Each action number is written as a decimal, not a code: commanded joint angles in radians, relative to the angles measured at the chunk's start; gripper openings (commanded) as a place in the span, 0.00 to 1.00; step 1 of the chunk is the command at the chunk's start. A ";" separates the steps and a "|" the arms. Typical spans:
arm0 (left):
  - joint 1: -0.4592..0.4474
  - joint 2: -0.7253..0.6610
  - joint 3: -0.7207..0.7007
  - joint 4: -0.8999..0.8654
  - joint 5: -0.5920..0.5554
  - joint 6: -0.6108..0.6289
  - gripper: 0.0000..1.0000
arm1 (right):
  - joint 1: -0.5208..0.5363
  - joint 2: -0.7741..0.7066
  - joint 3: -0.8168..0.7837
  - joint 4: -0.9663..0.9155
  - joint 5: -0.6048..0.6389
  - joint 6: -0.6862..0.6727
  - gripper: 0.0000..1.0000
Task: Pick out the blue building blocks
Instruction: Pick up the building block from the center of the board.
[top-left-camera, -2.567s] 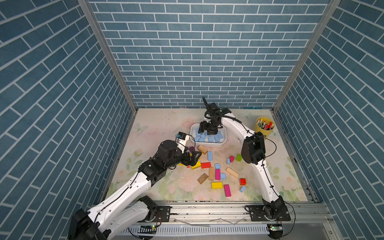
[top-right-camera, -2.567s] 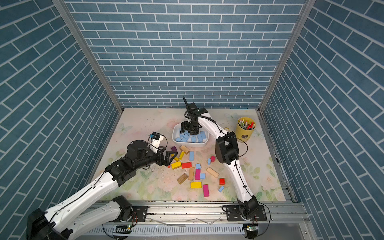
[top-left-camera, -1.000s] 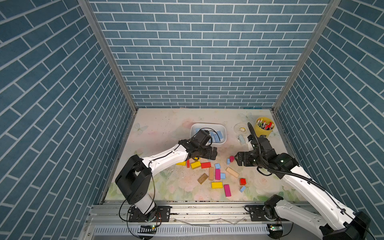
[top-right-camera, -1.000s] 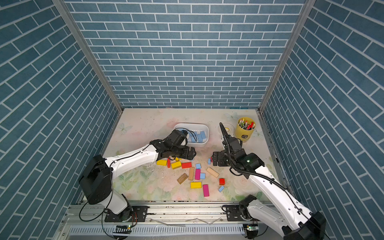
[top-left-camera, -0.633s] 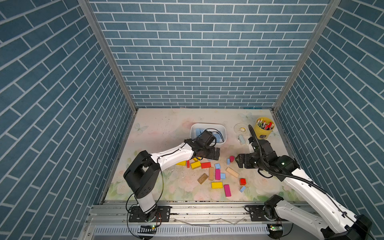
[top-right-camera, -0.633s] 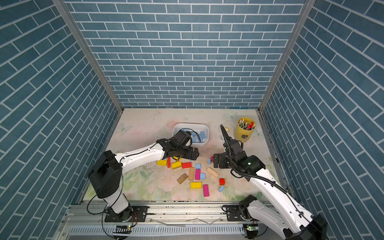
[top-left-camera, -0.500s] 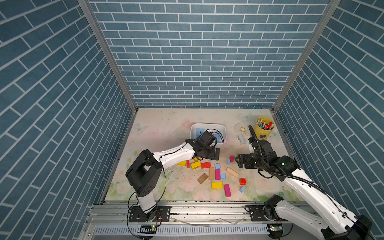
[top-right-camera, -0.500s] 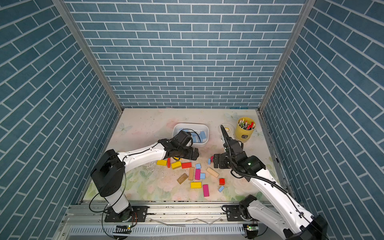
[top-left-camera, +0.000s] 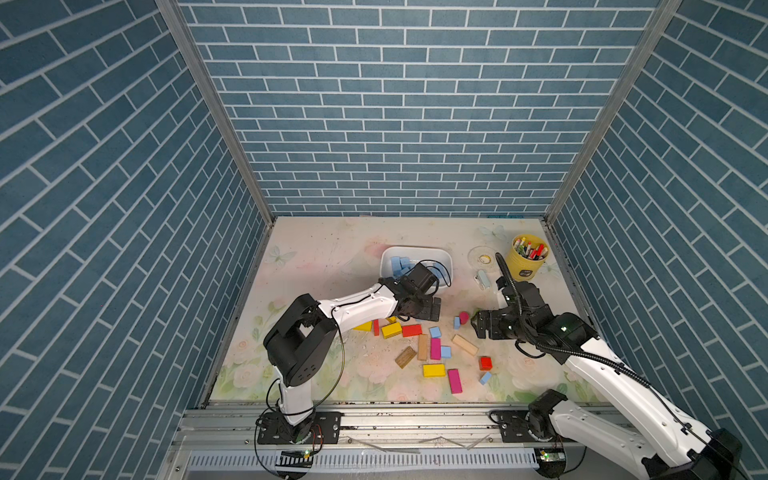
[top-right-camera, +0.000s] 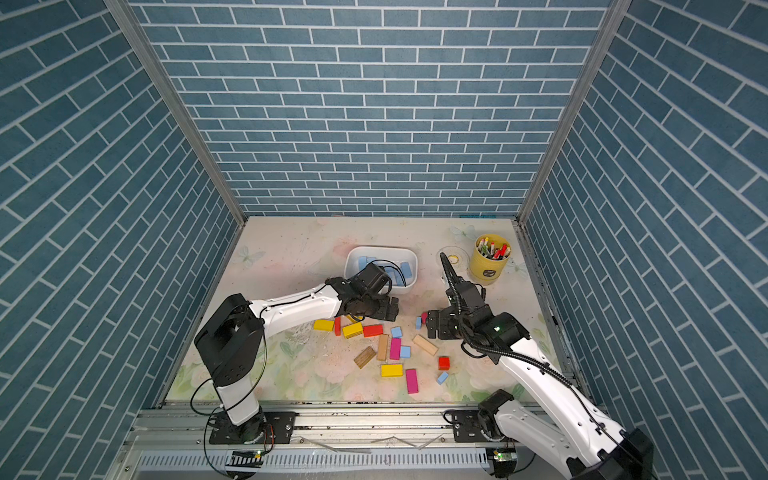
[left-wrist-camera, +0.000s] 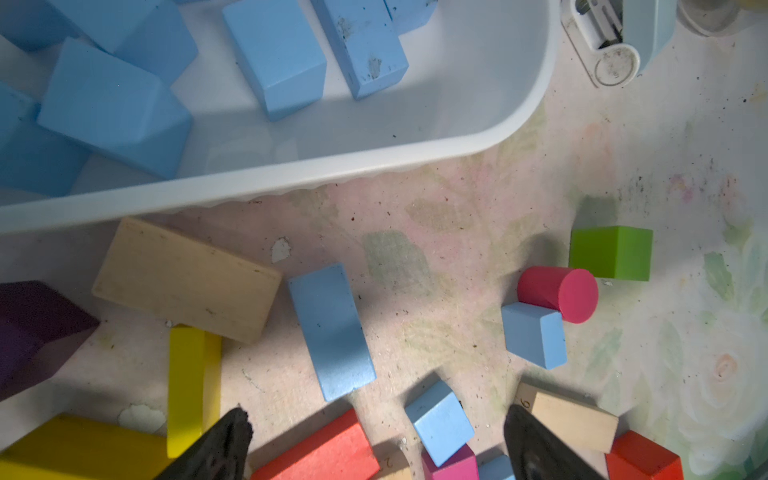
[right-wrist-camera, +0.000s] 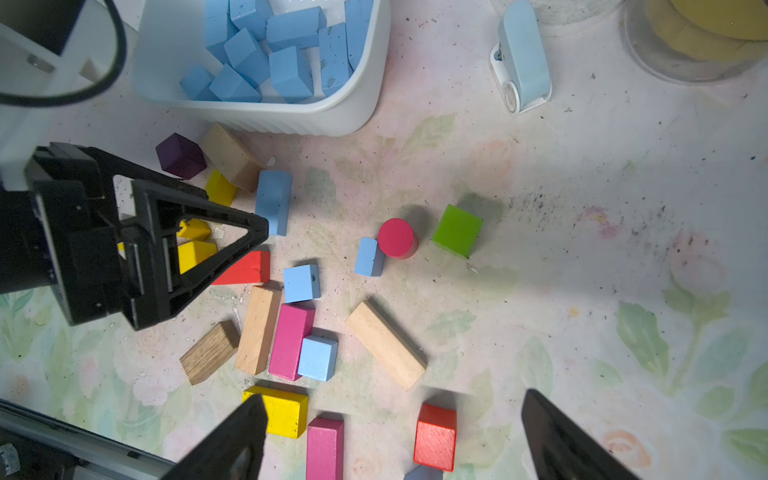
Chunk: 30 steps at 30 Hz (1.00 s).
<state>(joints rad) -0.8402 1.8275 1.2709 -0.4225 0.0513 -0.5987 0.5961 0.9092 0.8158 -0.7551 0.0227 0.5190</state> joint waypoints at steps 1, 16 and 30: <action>-0.009 0.028 0.039 -0.034 -0.029 -0.009 0.96 | -0.004 -0.021 -0.013 -0.002 -0.006 0.013 0.95; -0.038 0.088 0.081 -0.064 -0.092 -0.033 0.84 | -0.004 -0.039 -0.024 -0.003 -0.014 0.009 0.95; -0.069 0.143 0.079 -0.029 -0.191 -0.047 0.70 | -0.006 -0.052 -0.036 0.006 -0.019 0.013 0.96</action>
<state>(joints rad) -0.8974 1.9533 1.3312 -0.4541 -0.0986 -0.6392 0.5949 0.8730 0.7967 -0.7517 0.0109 0.5194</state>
